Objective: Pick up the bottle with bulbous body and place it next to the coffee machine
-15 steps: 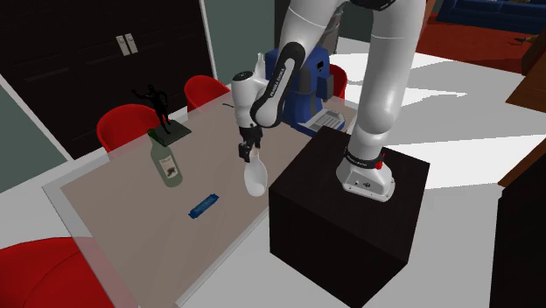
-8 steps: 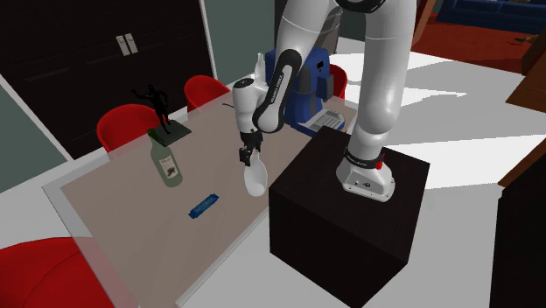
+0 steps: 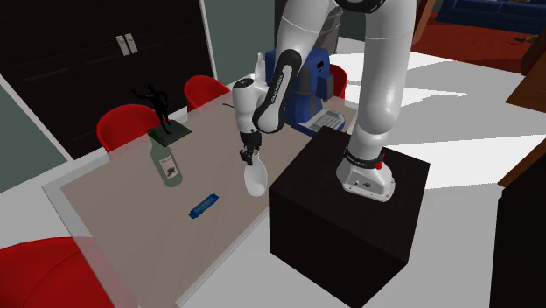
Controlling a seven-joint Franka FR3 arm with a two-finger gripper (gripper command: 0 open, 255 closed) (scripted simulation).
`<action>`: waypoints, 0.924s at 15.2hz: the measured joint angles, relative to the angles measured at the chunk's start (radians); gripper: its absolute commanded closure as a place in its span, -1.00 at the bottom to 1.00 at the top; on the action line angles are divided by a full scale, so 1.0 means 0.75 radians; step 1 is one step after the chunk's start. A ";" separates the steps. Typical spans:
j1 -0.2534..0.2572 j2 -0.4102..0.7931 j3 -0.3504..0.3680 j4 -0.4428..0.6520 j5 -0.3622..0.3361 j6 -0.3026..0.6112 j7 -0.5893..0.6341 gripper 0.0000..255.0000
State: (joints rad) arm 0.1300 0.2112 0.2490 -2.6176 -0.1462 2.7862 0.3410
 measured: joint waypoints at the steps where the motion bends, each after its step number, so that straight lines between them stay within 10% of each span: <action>1: 0.000 0.000 0.000 0.000 0.000 0.000 0.000 1.00; 14: -0.031 -0.151 0.052 -0.014 0.114 -0.130 -0.086 1.00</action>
State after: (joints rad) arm 0.1068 0.0979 0.2878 -2.6283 -0.0604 2.6885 0.2769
